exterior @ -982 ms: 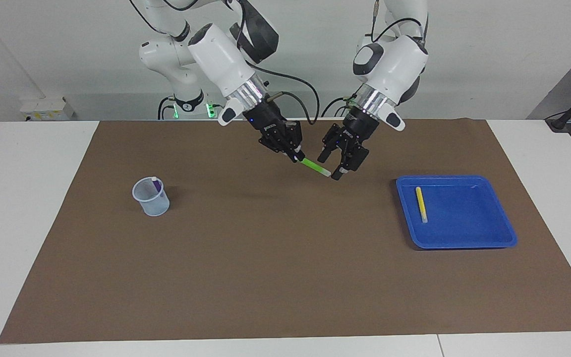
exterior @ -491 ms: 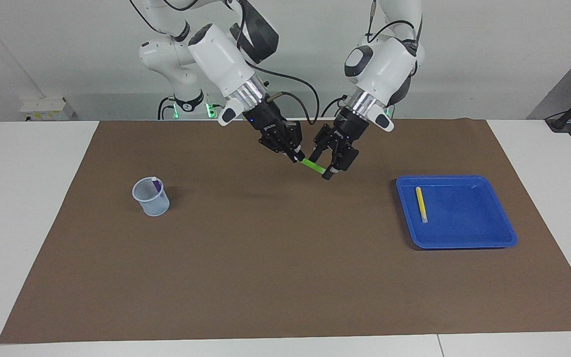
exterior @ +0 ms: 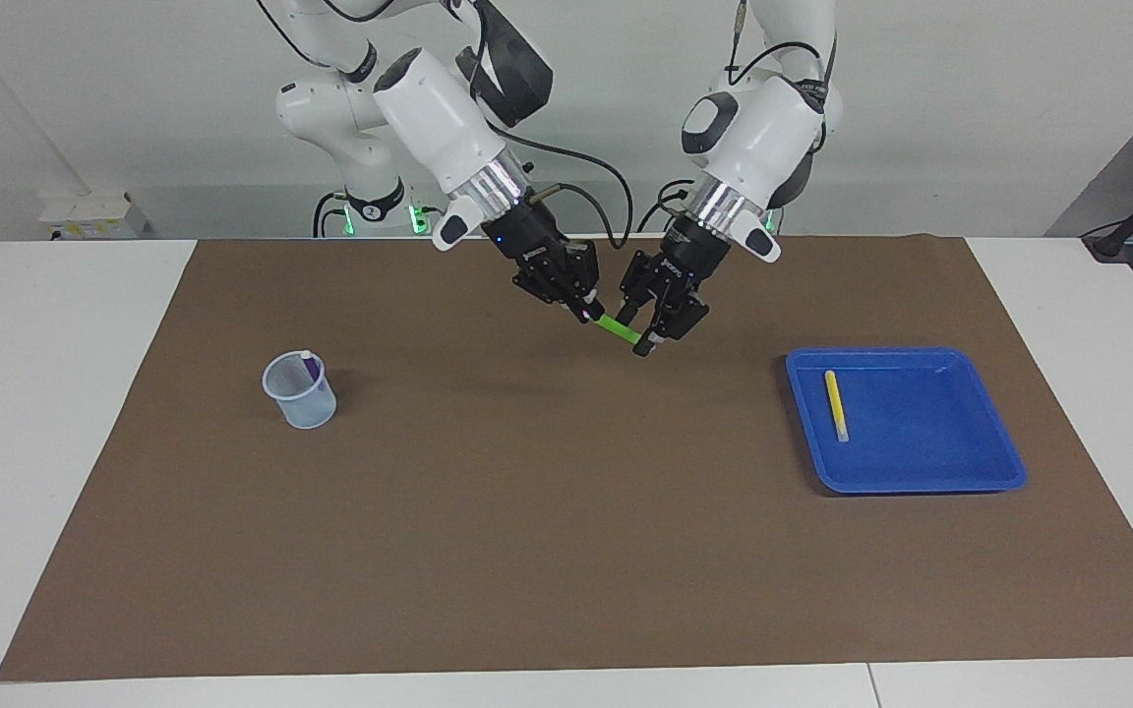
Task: Right arm passes pens to left for tray arrangement
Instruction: 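Close the left gripper on the green pen and open the right gripper, then carry the green pen to the tray with the left gripper while the right gripper returns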
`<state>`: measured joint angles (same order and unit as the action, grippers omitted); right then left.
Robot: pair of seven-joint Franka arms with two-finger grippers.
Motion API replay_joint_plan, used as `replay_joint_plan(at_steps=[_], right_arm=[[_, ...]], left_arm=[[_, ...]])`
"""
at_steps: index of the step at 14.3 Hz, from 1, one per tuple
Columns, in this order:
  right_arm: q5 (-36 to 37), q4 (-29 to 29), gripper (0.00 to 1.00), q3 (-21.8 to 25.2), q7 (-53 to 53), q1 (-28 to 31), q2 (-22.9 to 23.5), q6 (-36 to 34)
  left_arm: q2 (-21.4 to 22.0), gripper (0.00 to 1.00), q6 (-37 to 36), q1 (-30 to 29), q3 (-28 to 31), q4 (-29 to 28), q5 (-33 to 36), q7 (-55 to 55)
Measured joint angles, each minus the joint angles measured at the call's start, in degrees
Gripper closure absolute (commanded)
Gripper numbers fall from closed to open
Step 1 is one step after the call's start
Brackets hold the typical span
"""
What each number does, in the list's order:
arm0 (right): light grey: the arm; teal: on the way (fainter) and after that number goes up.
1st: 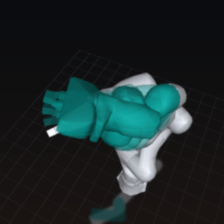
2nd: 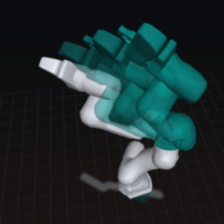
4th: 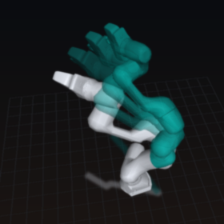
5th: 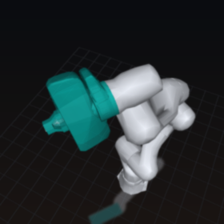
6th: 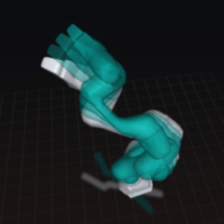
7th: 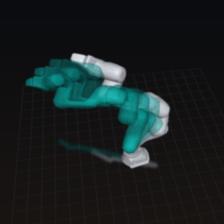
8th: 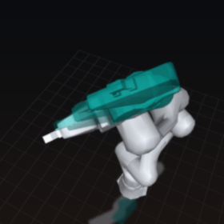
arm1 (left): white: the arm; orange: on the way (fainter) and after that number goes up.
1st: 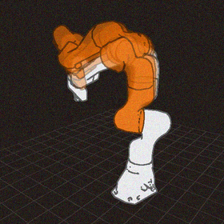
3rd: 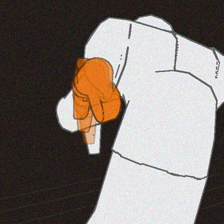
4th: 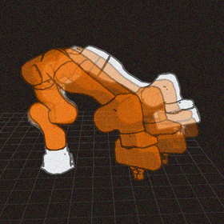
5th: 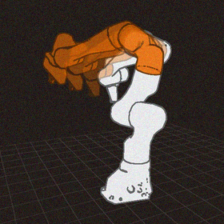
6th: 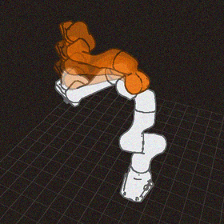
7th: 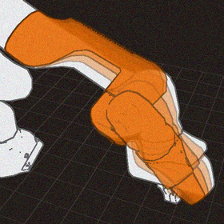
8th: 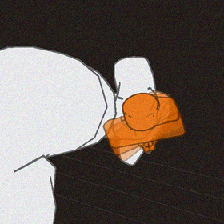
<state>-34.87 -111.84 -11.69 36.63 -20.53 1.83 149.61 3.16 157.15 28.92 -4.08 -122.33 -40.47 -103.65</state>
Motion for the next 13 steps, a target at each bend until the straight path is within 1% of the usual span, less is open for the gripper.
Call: replay_joint_plan(at_steps=[8, 9, 10, 12, 13], right_arm=[[0.0, -0.03, 1.0, 0.0, 0.0, 0.0, 0.0, 0.0], [0.0, -0.03, 1.0, 0.0, 0.0, 0.0, 0.0, 0.0], [0.0, -0.03, 1.0, 0.0, 0.0, 0.0, 0.0, 0.0], [0.0, -0.03, 1.0, 0.0, 0.0, 0.0, 0.0, 0.0], [0.0, -0.03, 1.0, 0.0, 0.0, 0.0, 0.0, 0.0]], left_arm=[[-0.08, 0.39, 2.55, 0.96, -0.11, -1.34, -0.01, -0.14], [-0.08, 0.42, 2.68, 1.17, -0.12, -1.42, -0.01, -0.19], [-0.08, 0.53, 2.77, 1.41, -0.12, -1.49, -0.01, -0.33], [-0.08, 0.82, 2.83, 1.62, -0.12, -1.66, -0.01, -0.6], [-0.08, 1.0, 2.85, 1.62, -0.11, -1.73, -0.01, -0.65]])
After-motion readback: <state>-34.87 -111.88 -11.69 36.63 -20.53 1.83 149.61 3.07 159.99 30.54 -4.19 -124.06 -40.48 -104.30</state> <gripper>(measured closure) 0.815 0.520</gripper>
